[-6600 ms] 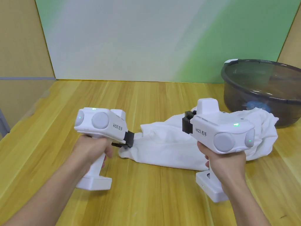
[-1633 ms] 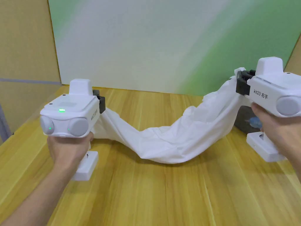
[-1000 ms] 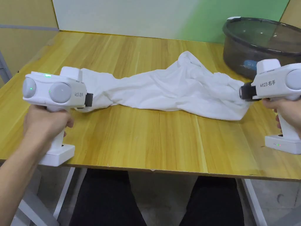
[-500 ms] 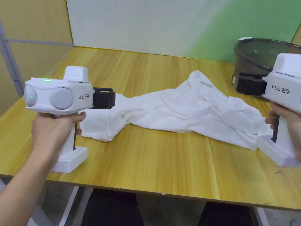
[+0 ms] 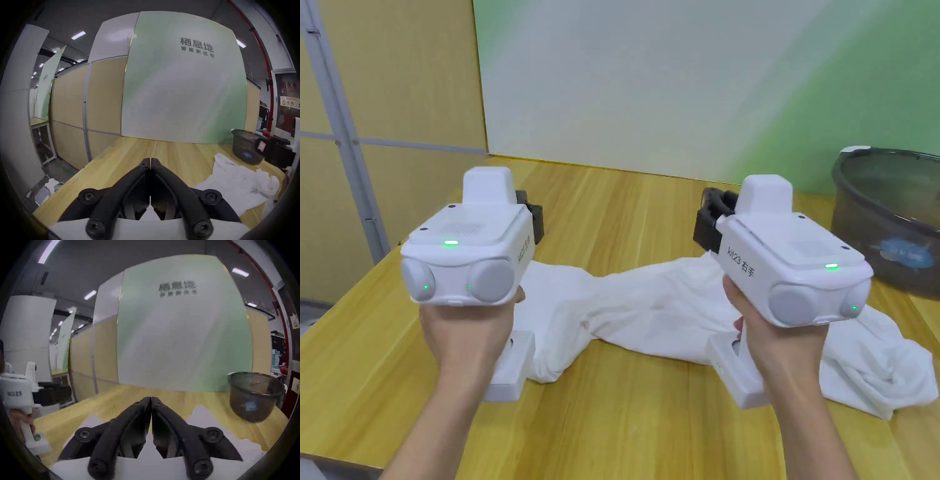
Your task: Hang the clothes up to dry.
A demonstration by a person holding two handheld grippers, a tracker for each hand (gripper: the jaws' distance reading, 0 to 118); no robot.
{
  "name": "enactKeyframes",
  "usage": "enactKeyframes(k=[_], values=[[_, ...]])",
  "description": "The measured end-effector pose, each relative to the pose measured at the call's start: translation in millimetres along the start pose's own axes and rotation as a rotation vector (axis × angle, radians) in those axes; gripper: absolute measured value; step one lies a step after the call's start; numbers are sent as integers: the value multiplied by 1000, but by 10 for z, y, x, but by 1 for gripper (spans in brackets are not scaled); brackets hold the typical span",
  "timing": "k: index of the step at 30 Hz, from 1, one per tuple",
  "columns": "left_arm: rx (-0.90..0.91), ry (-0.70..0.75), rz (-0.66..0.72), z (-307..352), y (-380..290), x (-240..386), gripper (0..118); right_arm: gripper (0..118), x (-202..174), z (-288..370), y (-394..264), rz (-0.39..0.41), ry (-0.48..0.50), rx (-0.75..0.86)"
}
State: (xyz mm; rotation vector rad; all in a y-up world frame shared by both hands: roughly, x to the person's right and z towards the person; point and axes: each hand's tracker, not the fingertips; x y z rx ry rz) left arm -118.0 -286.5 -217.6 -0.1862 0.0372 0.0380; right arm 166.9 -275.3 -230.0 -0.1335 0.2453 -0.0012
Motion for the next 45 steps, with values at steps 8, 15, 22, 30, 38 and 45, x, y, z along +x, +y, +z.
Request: enactKeyframes(k=[8, 15, 22, 30, 38, 45], values=[[-332, -79, -75, -483, -53, -289, 0, 6, 111, -301, -34, -72, -3, -91], [-870, -170, -109, -1261, 53, -615, 0, 6, 45, -406, -128, -55, -4, -210], [-811, -151, -114, -1487, 106, -544, 111, 6, -114, -521, -299, -18, 46, -246], [-894, -212, -36, -1661, -80, -423, 110, 6, -129, -563, -421, -10, 90, -292], [-889, -82, -196, -1682, -98, -336, 17, 6, -82, -544, -468, -14, 103, -311], [-756, -380, -22, -1313, -371, -427, 0, 6, -69, -529, -515, -42, 110, -311]])
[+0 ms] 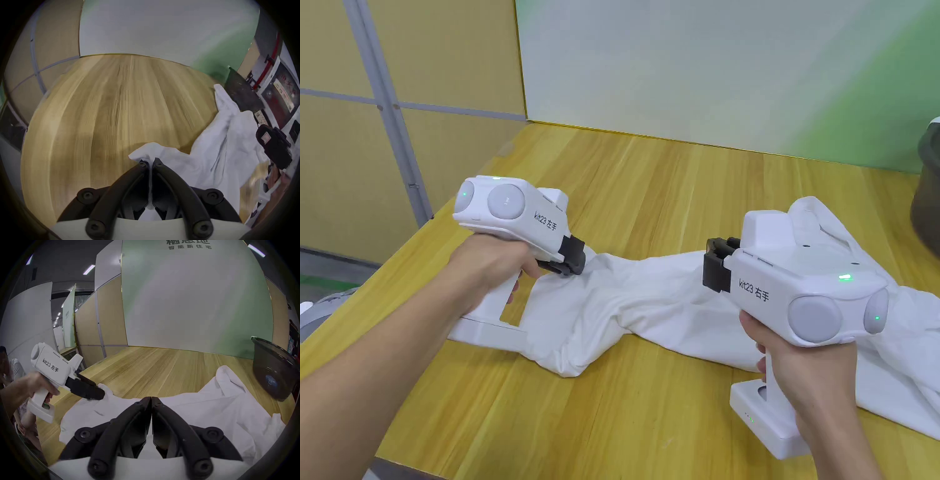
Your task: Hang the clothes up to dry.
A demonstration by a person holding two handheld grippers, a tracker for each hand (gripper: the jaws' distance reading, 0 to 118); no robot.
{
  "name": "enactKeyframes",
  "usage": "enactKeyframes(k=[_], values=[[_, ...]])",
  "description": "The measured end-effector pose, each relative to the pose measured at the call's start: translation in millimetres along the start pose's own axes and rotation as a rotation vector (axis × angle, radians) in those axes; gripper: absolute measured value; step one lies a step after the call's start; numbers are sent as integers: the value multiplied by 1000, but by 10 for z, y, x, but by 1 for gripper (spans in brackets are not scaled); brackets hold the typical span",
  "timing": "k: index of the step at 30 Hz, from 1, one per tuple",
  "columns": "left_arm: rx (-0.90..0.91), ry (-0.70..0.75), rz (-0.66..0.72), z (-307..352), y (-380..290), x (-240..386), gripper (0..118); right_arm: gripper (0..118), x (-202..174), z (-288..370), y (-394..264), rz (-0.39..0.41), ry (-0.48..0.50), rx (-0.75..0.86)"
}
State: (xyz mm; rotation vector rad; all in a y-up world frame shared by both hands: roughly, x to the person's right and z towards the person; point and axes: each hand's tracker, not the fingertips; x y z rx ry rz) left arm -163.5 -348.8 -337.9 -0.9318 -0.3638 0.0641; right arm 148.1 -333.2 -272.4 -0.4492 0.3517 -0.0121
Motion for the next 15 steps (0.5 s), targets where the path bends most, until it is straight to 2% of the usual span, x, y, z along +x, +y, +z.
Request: enactKeyframes(k=[5, 6, 8, 9, 11, 13, 15], values=[[67, 35, 8, 36, -96, 85, 0, 6, 43, 72, -21, -6, -8, 7], [101, 72, -16, 100, -148, 97, 0, 6, 73, 94, -18, -13, -6, 12], [191, 49, 35, 119, -90, 131, 0, 6, 161, 128, 13, -30, -1, 13], [217, 46, 13, 172, -126, 183, 0, 6, 220, 160, 51, -34, -20, 10], [268, 85, -24, 264, -183, 297, 0, 6, 414, 179, 167, -34, -51, -9], [267, 53, -11, 246, -147, 357, 0, 6, 651, 172, 297, -32, -140, -14], [299, 72, -47, 288, -212, 467, 0, 6, 975, 60, 458, -19, -141, -77]])
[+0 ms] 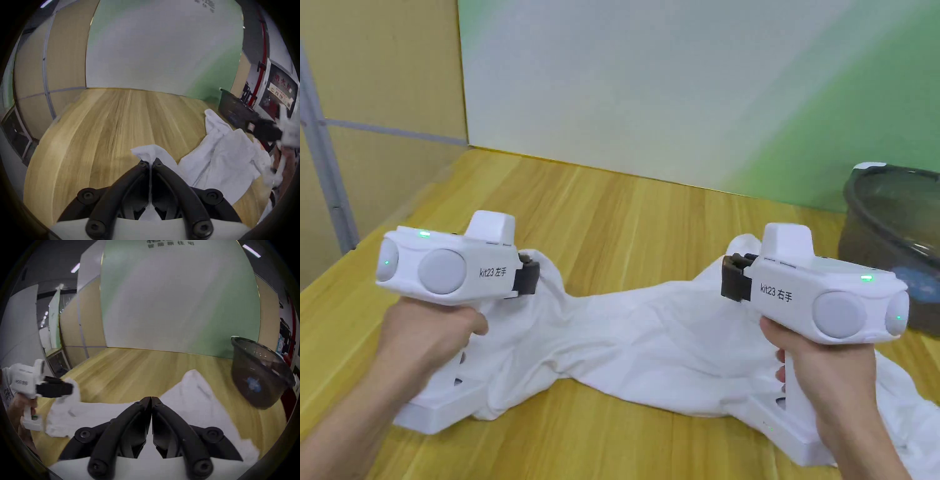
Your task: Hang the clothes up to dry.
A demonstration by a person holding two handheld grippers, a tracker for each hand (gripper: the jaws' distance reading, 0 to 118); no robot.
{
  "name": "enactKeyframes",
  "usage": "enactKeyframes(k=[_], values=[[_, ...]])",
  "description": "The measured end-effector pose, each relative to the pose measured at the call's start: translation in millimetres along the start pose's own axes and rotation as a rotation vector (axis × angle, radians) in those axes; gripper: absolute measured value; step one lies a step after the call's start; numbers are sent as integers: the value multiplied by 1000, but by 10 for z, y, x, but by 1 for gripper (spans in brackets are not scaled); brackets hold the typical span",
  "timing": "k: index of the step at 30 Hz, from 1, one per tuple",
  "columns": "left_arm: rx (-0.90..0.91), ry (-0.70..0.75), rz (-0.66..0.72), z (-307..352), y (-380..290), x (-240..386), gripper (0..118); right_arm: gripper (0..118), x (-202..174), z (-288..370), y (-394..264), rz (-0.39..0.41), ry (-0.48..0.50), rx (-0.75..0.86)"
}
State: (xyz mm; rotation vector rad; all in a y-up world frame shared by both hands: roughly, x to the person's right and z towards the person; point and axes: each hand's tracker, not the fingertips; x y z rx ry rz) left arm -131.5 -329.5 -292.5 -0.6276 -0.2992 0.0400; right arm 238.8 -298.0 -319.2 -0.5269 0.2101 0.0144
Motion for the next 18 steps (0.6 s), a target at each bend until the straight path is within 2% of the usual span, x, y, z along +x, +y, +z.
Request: enactKeyframes(k=[2, 4, 5, 6, 8, 9, 11, 15, 18], values=[[3, 2, 14, -165, 6, -49, 0, 6, 265, -232, 201, -10, -7, -66], [48, -7, 16, -180, -14, -19, 0, 6, 534, -483, 401, -53, 10, -122], [29, -30, 16, -217, 27, 15, 0, 7, 614, -627, 514, -12, -48, -138], [33, -24, 22, -242, 40, 24, 0, 26, 680, -767, 630, -9, -58, -172], [78, -19, 17, -235, 48, 40, 0, 101, 826, -996, 802, -43, -74, -174], [48, -27, 11, -295, 93, 22, 0, 118, 927, -1148, 867, -83, -50, -196], [57, -26, 3, -306, 86, 19, 0, 115, 982, -1353, 919, -115, 10, -277], [61, -28, -4, -326, 87, -7, 0, 115, 1086, -1790, 965, -160, -3, -414], [58, -41, 8, -324, 101, -13, 0, 115, 1056, -1998, 881, -101, -73, -501]])
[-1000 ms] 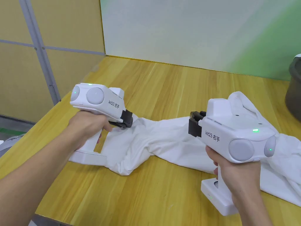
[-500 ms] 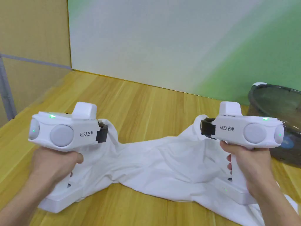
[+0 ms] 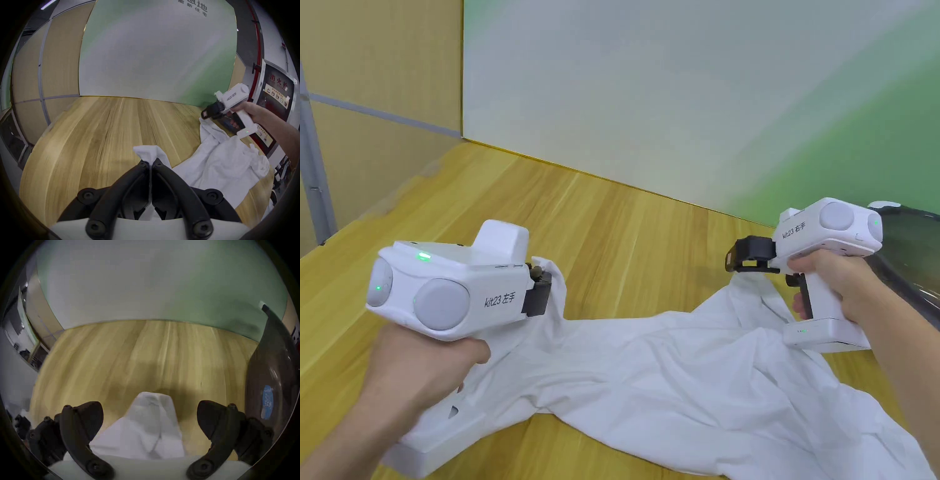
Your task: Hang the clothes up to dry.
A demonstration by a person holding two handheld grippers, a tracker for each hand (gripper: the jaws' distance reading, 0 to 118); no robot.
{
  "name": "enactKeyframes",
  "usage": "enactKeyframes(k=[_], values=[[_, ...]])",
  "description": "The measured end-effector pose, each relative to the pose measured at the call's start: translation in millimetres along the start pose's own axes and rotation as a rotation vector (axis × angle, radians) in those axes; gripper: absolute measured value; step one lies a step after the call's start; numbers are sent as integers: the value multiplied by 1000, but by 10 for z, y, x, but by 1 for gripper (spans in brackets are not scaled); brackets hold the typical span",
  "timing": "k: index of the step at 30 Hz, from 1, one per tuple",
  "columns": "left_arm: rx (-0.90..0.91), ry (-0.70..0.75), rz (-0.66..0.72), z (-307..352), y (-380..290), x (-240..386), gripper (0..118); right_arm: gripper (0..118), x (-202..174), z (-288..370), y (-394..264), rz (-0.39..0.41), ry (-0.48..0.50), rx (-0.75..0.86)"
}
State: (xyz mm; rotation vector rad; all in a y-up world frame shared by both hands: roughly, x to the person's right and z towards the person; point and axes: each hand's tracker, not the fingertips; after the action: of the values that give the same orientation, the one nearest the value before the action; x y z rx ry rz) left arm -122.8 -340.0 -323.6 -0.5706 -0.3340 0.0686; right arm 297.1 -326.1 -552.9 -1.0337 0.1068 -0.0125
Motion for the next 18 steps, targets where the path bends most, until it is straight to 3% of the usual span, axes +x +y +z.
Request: enactKeyframes(k=[3, 5, 6, 8, 9, 10, 11, 13, 14, 16, 18], values=[[1, 4, -7, 6, 13, -6, 0, 107, -61, -108, -33, 36, -31, -41], [-18, 3, -8, -28, 21, -16, 0, 85, -62, -160, -41, 19, 12, -82], [-19, 12, -6, -43, 16, -16, 0, 76, -122, -124, -30, 44, -29, -41], [-21, 13, 4, -60, 20, -25, 0, 41, -128, -71, -7, 91, -70, -5], [-17, 8, 9, -53, 17, -22, 0, 15, -130, -27, -23, 81, -5, -1], [-9, 3, 12, -48, 15, -12, 0, 15, -130, -34, -32, 65, 65, -20], [-11, 9, 9, -61, 15, -20, 0, 14, -117, -44, -122, 61, 25, -22], [3, 19, 4, -35, 6, -3, 0, 12, -210, -32, -232, 216, 3, 38], [4, 15, 8, -22, 0, -5, 0, 12, -233, -19, -264, 202, -28, 40], [16, 15, 22, 8, -12, -1, 0, 11, -181, 59, -366, 133, 5, 97], [35, 17, 42, 48, -23, -9, 0, 12, -169, 250, -483, 113, 34, 198]])
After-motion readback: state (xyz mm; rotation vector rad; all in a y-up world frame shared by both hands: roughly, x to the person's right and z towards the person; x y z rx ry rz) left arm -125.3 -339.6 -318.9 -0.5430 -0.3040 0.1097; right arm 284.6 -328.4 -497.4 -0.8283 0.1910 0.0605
